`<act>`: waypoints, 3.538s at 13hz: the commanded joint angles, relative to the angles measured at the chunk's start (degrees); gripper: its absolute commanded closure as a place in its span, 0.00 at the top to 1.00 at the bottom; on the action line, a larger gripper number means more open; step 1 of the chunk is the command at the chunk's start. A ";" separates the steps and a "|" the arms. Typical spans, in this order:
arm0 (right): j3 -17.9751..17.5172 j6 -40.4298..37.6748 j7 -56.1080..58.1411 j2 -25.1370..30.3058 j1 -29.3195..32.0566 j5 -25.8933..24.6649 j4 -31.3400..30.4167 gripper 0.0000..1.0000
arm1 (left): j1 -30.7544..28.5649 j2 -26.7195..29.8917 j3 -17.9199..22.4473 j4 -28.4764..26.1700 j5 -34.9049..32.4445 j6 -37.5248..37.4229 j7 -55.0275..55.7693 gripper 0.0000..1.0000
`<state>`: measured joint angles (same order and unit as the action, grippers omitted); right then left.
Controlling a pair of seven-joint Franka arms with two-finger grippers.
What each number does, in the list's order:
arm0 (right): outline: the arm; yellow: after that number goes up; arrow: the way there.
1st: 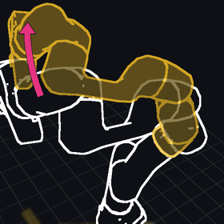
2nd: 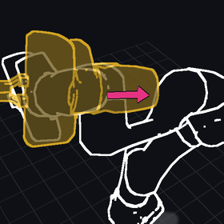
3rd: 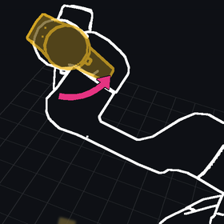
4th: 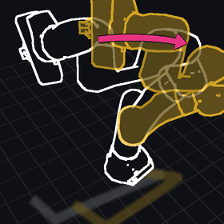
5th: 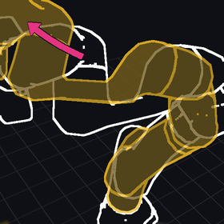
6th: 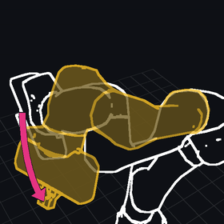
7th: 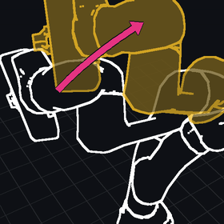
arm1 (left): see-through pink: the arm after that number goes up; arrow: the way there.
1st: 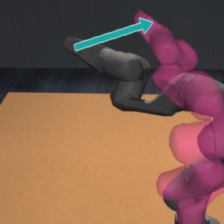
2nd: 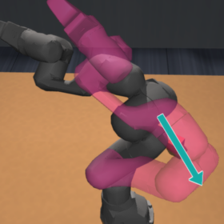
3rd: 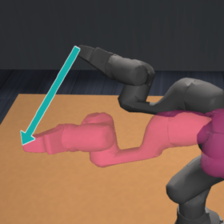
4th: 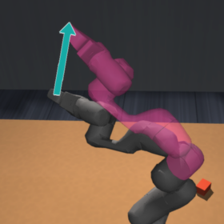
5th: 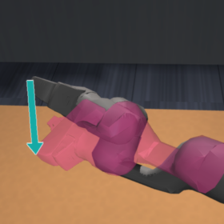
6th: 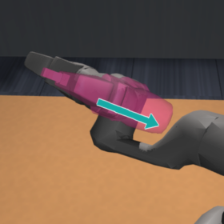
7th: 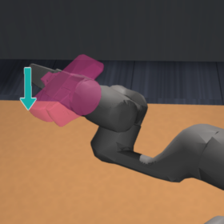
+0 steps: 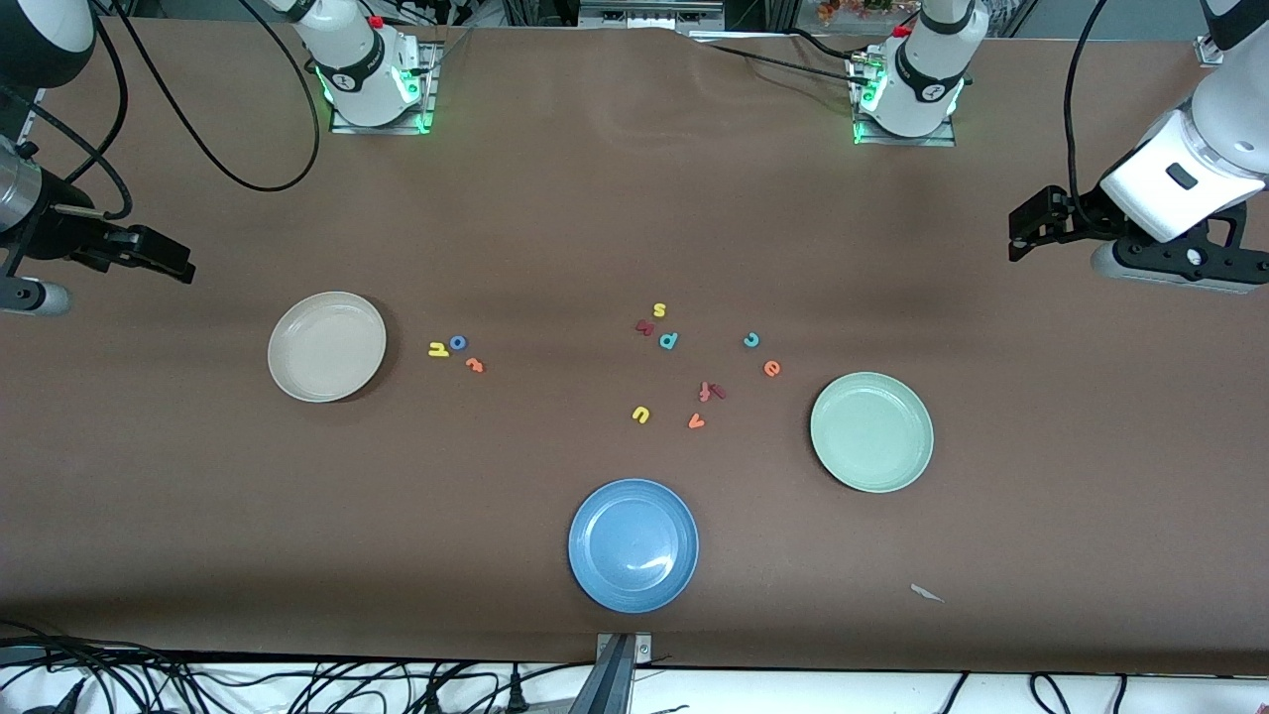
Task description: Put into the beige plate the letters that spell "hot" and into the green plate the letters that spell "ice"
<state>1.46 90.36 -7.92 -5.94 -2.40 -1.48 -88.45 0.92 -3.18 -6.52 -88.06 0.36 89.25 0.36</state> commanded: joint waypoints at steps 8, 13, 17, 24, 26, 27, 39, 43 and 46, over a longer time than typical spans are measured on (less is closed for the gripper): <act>-1.19 3.58 -12.20 -8.02 -11.03 0.95 -1.28 0.99 | 0.31 -3.58 -0.08 1.22 0.44 -0.92 -0.54 1.00; -1.28 15.44 -17.65 -13.82 -15.26 0.95 -10.24 0.99 | 2.33 -9.64 -0.25 1.84 4.56 3.01 11.37 1.00; -3.74 19.22 -17.57 -17.70 -15.26 2.01 -12.96 0.99 | 6.54 -14.03 -0.25 1.84 4.83 8.73 28.59 1.00; -5.50 31.07 -17.48 -18.15 -15.35 2.01 -23.68 0.95 | 16.99 -27.56 -0.16 1.84 4.13 25.68 56.65 1.00; -5.50 37.49 -17.39 -17.97 -15.35 2.01 -28.07 0.82 | 21.13 -30.56 0.10 1.84 3.78 30.08 65.34 0.99; -5.50 39.08 -17.39 -18.06 -15.35 2.01 -29.05 0.72 | 21.58 -31.87 0.01 1.84 3.77 30.97 68.69 0.94; -5.76 46.39 -21.16 -21.74 -16.23 2.01 -30.20 0.62 | 24.74 -40.06 0.10 1.75 3.69 39.76 81.38 0.47; -5.59 47.01 -21.61 -21.92 -17.37 1.75 -30.20 0.62 | 25.81 -40.94 0.63 1.49 2.90 40.91 81.38 0.45; -5.41 48.40 -21.17 -22.01 -17.28 1.48 -30.03 0.62 | 25.89 -41.73 0.63 1.22 0.70 40.91 81.82 0.45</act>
<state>-4.01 136.93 -29.09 -27.93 -19.67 -0.19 -118.15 26.08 -43.85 -6.61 -87.99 2.75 130.19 80.82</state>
